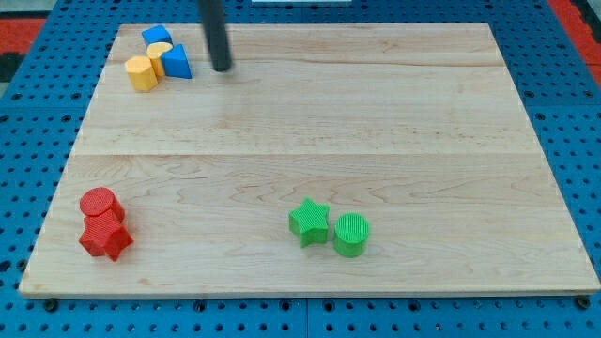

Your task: Move the green circle and the green star to the group of blocks

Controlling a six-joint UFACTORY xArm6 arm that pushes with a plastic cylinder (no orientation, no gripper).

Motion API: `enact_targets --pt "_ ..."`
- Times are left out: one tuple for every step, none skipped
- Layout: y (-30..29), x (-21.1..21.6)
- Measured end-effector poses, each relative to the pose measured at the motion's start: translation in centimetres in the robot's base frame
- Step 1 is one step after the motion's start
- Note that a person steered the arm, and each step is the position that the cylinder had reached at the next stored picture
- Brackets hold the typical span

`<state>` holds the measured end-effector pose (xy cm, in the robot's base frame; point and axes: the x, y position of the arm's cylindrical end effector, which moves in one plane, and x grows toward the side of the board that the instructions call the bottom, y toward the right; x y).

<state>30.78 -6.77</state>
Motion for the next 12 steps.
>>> enact_targets --pt "11.9 7.9" --pt "22.2 16.6" --pt "26.9 24.6" --pt "19.5 26.2" --pt "10.2 27.0" --pt "2.4 24.2" --pt "-0.9 19.7" --pt "-5.6 16.6" --pt "-10.4 14.1" --pt "-13.2 13.4" --pt "-15.3 13.4" --pt "-17.2 12.4"
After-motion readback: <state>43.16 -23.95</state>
